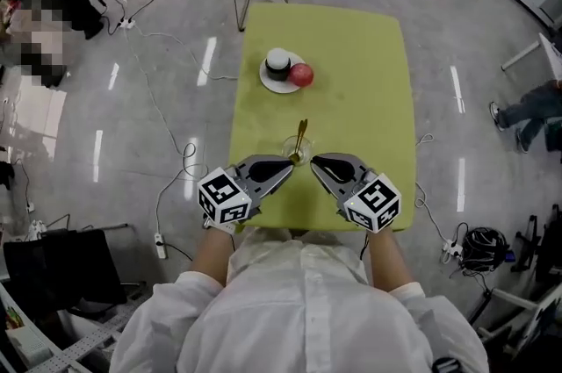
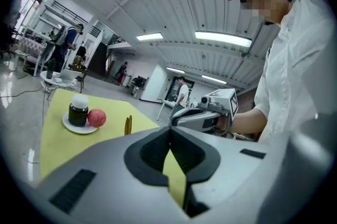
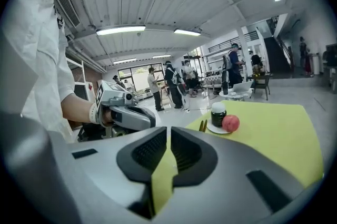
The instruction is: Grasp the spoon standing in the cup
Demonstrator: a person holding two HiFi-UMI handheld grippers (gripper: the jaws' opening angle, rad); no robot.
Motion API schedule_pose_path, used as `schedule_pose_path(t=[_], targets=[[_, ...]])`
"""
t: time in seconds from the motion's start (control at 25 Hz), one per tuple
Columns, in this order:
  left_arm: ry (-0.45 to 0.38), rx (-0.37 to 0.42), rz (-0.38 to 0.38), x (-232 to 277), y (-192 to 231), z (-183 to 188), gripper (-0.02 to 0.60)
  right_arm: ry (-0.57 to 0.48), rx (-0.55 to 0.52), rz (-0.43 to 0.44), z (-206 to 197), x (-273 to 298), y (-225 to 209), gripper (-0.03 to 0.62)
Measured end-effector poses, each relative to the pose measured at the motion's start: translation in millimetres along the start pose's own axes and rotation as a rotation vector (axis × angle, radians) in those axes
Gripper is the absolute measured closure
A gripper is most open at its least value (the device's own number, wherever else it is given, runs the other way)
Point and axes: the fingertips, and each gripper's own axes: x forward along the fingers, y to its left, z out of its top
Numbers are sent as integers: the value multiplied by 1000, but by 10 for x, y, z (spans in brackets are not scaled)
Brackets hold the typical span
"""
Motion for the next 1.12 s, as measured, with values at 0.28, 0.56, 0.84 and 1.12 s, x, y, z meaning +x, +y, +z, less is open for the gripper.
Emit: schedule_pose_path(t=[0.28, 0.56, 0.84, 1.12], targets=[[-21, -39, 112, 11, 70, -98, 577, 49, -11, 108, -90, 150, -106, 554], [-25, -58, 142, 30, 81, -157, 577, 98, -23, 119, -174, 291, -296, 537], [-20, -66, 140, 66, 90, -172, 577, 138, -31, 110, -218, 412, -493, 534], [-9, -73, 122, 98, 54, -177, 577, 185, -39, 109, -265, 543, -578, 534]])
